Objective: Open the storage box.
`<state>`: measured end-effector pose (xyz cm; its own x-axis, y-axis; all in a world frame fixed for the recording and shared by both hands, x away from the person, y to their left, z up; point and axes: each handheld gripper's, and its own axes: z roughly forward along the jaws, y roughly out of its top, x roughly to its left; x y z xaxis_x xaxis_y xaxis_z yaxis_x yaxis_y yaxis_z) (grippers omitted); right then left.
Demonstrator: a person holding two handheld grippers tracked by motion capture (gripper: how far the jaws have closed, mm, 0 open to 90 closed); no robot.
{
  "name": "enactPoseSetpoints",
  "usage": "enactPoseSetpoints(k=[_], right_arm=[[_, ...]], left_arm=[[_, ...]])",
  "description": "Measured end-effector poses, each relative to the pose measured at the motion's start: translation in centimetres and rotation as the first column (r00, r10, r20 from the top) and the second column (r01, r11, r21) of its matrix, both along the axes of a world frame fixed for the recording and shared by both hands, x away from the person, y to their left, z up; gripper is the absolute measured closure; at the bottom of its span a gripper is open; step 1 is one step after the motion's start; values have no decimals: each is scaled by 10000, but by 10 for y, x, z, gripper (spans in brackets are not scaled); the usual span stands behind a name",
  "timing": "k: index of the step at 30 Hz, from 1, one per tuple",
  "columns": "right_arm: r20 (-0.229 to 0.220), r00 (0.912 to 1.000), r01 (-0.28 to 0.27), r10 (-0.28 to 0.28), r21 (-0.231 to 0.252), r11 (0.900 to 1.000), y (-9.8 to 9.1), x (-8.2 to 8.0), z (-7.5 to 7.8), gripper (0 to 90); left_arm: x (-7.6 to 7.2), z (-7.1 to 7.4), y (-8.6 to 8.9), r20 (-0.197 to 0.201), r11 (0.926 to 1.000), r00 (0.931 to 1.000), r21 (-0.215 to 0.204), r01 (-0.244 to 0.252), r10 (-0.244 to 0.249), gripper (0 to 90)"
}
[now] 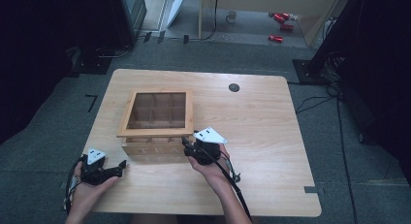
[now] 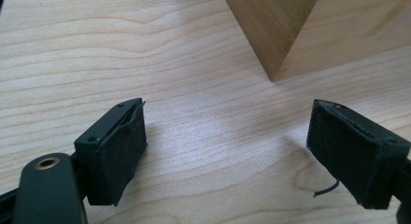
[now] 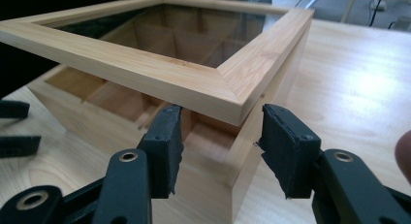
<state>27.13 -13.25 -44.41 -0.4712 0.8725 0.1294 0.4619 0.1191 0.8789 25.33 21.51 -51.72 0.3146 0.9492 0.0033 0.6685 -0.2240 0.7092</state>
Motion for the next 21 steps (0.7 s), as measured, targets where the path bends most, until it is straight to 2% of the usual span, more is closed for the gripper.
enactPoseSetpoints(k=[14,17,21], right_arm=[[615,9981,-47,54,-123,9999,-1,13,34,484],[677,9977,-61,62,-24,10000,-2,18,41,480],[807,9967,0,10,-120,9999,-1,26,52,480]], left_arm=[[0,0,-1,97,9999,9999,51,-138,137,182],[0,0,-1,92,9999,9999,58,-137,137,183],[0,0,-1,105,9999,9998,38,-163,162,185]])
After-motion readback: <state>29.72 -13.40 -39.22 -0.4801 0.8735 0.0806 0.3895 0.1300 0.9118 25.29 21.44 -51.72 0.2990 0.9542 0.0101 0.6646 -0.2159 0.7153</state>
